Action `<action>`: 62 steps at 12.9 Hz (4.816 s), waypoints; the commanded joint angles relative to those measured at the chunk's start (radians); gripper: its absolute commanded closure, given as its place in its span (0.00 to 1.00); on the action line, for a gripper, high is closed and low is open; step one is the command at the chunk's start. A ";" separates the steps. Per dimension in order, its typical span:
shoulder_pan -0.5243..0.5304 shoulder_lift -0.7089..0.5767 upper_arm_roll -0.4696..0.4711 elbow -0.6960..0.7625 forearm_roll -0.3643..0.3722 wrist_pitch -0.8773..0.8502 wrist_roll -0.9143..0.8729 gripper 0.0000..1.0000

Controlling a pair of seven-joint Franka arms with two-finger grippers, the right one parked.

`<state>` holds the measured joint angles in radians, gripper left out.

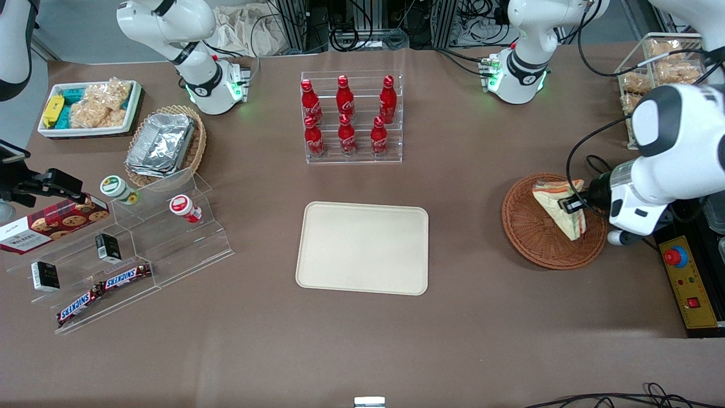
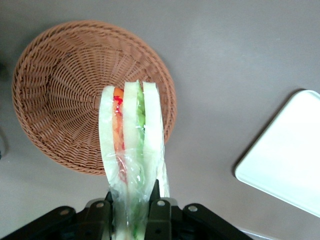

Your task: Place sandwich from basket to tray

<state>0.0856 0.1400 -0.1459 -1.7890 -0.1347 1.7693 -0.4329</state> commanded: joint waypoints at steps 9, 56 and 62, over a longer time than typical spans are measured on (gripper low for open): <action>-0.087 0.151 -0.262 0.111 0.081 0.082 0.048 0.73; 0.038 0.067 -0.233 0.323 0.271 -0.384 0.142 0.01; 0.001 0.046 -0.091 0.303 0.254 -0.387 0.244 0.01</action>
<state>0.1697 0.2220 -0.3283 -1.4469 0.1246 1.3817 -0.2021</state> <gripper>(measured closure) 0.004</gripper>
